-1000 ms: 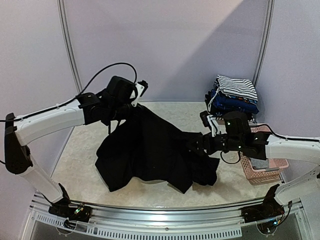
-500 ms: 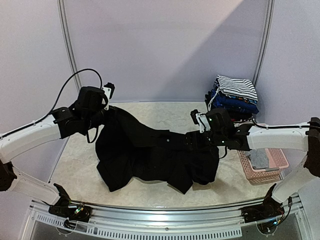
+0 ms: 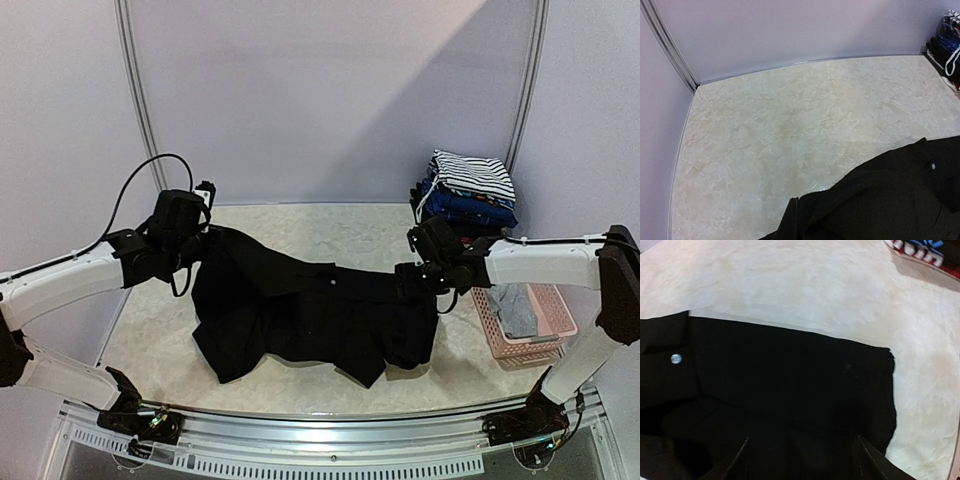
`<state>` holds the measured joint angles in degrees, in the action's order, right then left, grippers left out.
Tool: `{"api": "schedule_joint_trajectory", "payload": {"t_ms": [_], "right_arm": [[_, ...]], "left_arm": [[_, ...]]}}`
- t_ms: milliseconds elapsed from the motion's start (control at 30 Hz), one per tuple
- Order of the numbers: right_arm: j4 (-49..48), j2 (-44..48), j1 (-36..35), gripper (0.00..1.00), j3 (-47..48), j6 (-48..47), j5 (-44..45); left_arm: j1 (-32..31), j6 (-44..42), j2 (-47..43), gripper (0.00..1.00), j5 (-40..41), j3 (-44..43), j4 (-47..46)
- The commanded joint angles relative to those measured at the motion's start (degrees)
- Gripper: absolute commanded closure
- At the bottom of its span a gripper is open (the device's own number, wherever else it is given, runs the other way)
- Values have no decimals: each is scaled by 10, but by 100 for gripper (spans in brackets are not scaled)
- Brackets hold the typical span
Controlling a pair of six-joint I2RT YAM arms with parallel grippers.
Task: Fold and stack the mixed laundry pile
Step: Pick up the crumpled shirt from the center of the board.
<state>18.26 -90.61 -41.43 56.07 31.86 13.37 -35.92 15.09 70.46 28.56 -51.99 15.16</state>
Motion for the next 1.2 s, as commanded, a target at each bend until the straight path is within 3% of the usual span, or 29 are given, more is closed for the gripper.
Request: {"api": "schedule_joint_trajectory", "payload": {"t_ms": [0, 400, 567, 1167], "right_arm": [[42, -31, 17, 33, 4, 22, 15], [97, -74, 27, 36, 34, -54, 70], [121, -91, 27, 41, 58, -83, 110], [148, -170, 27, 47, 114, -158, 92]], "left_arm": [[9, 5, 3, 100, -10, 9, -30], [11, 2, 16, 100, -15, 8, -28], [12, 0, 23, 100, -17, 7, -27], [15, -4, 40, 100, -21, 0, -27]]}}
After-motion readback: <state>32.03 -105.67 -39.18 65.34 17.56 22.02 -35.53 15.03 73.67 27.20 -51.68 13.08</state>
